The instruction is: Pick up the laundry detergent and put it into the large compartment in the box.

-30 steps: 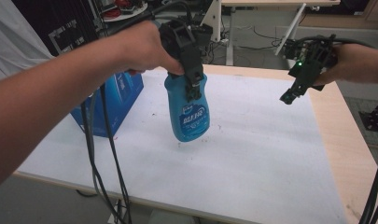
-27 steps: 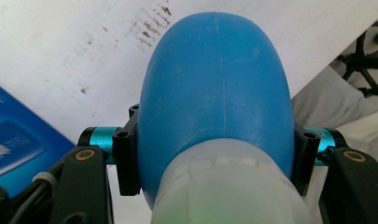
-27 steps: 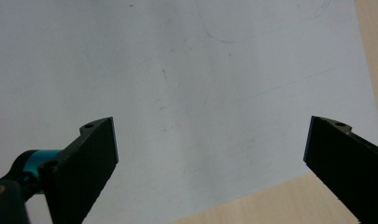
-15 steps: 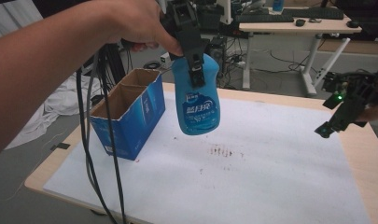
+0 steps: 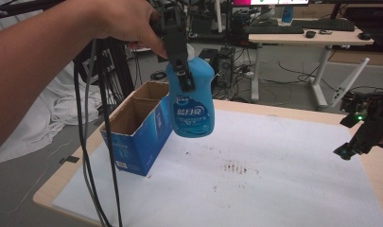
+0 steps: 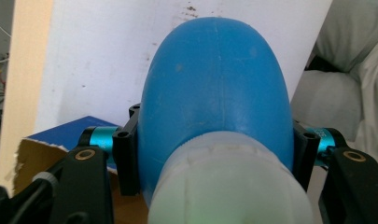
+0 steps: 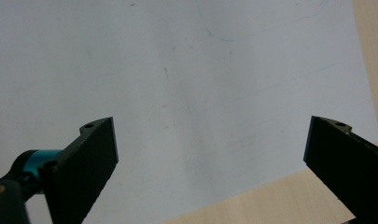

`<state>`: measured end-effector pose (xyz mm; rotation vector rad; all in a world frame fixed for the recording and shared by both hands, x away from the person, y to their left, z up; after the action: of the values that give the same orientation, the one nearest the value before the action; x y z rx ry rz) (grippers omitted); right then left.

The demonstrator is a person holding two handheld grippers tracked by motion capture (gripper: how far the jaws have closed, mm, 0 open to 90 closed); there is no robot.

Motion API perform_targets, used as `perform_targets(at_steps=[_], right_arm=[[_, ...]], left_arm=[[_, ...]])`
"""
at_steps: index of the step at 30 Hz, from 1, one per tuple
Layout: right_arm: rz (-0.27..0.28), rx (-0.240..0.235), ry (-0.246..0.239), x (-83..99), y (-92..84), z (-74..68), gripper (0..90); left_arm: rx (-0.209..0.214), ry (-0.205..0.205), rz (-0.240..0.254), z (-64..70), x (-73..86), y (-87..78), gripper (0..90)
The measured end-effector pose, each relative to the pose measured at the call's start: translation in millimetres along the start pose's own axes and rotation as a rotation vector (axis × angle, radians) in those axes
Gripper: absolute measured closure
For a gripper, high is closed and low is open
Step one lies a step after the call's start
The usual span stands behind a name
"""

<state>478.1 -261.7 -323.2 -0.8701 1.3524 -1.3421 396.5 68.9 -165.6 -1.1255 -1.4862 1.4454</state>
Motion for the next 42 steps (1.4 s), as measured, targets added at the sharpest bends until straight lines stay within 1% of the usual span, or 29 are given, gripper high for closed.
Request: perform_targets(at_steps=[2, 3, 5, 7, 9, 10, 11, 14, 15, 16, 18, 19, 20, 21, 23, 24, 26, 28, 29, 31, 32, 33, 37, 39, 42], right_arm=[[0.001, 0.000, 0.002, -0.2, -0.2, -0.1, 2.0], [0.001, 0.000, 0.004, -0.4, -0.4, -0.3, 2.0], [0.002, 0.000, 0.004, -0.7, -1.0, -0.8, 2.0], [0.002, 0.003, 0.002, -1.0, -1.0, -1.2, 2.0], [0.000, 0.004, 0.000, -0.9, -1.1, -1.2, 2.0], [-0.002, 0.005, 0.002, -0.9, -1.4, -2.3, 2.0], [-0.002, 0.005, 0.002, -0.9, -1.4, -2.3, 2.0], [-0.003, 0.010, 0.000, -0.8, -1.8, -2.4, 2.0], [-0.007, 0.011, 0.005, -0.2, -2.0, -2.8, 2.0], [-0.010, 0.011, 0.006, 0.1, -2.0, -2.8, 2.0], [-0.015, 0.013, 0.009, 0.4, -2.1, -3.3, 2.0], [-0.015, 0.013, 0.009, 0.4, -2.1, -3.3, 2.0], [-0.015, 0.014, 0.010, 0.3, -2.2, -3.3, 2.0], [-0.016, 0.014, 0.014, 0.1, -2.1, -3.4, 2.0], [-0.017, 0.015, 0.012, -0.6, -1.6, -3.2, 2.0], [-0.018, 0.014, 0.015, -1.0, -1.7, -3.5, 2.0], [-0.020, 0.014, 0.019, -2.5, -1.1, -3.8, 2.0], [-0.021, 0.014, 0.017, -2.9, -0.5, -3.7, 2.0], [-0.024, 0.014, 0.018, -3.0, -0.3, -3.9, 2.0], [-0.028, 0.013, 0.022, -2.9, -0.2, -3.8, 2.0], [-0.027, 0.014, 0.021, -2.6, 0.1, -3.1, 2.0], [-0.027, 0.014, 0.021, -2.6, 0.1, -3.1, 2.0], [-0.032, 0.014, 0.030, -1.0, 0.6, -1.8, 2.0], [-0.033, 0.014, 0.037, -0.1, 0.3, -0.7, 2.0], [-0.030, 0.015, 0.044, 0.0, 0.4, 0.5, 2.0]], left_arm=[[-0.013, 0.003, 0.000, -3.6, 6.6, -1.9, 37.8], [-0.022, 0.013, -0.003, -6.1, 9.6, -3.1, 37.8], [-0.041, 0.012, -0.006, -11.2, 18.4, -5.8, 37.9], [-0.043, 0.018, -0.010, -14.8, 24.8, -8.5, 37.9], [-0.045, 0.019, -0.006, -16.5, 27.8, -10.3, 37.9], [-0.051, 0.018, 0.000, -19.6, 34.6, -14.3, 37.9], [-0.051, 0.018, 0.000, -19.6, 34.6, -14.3, 37.9], [-0.068, 0.024, -0.004, -24.7, 46.6, -19.8, 37.9], [-0.071, 0.020, -0.003, -25.7, 50.5, -21.2, 37.9], [-0.074, 0.025, -0.013, -27.3, 54.9, -23.2, 37.9], [-0.071, 0.016, -0.007, -28.2, 62.7, -25.3, 37.9], [-0.072, 0.023, -0.010, -29.9, 66.4, -26.7, 37.9], [-0.070, 0.010, 0.000, -30.9, 70.6, -27.3, 37.9], [-0.073, 0.007, 0.000, -32.2, 74.1, -27.4, 37.9], [-0.076, -0.004, -0.015, -35.7, 81.2, -26.7, 37.9], [-0.079, -0.021, -0.023, -37.3, 86.0, -25.1, 37.9], [-0.082, -0.037, -0.033, -40.9, 92.8, -22.6, 37.9], [-0.082, -0.047, -0.043, -45.7, 100.5, -20.4, 37.9], [-0.082, -0.062, -0.038, -47.5, 103.8, -18.9, 37.9], [-0.086, -0.077, -0.044, -51.5, 110.8, -16.7, 37.9], [-0.088, -0.085, -0.052, -55.8, 117.5, -14.7, 37.9], [-0.088, -0.085, -0.052, -55.8, 117.5, -14.7, 37.9], [-0.075, -0.118, -0.055, -62.6, 128.6, -10.3, 38.0], [-0.073, -0.120, -0.069, -65.6, 132.8, -8.0, 37.9], [-0.073, -0.132, -0.071, -69.7, 136.6, -3.9, 37.9]])
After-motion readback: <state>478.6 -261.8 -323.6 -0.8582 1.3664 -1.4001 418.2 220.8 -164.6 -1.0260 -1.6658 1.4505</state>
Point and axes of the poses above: each handheld gripper's, and its own axes: y roughly forward along the jaws, x roughly out of its underside, z roughly to its right, the point moved 6 cm from there along y, roughly forward along the jaws, and after that the axes turned 6 degrees about -z, right-handed, at the moved point
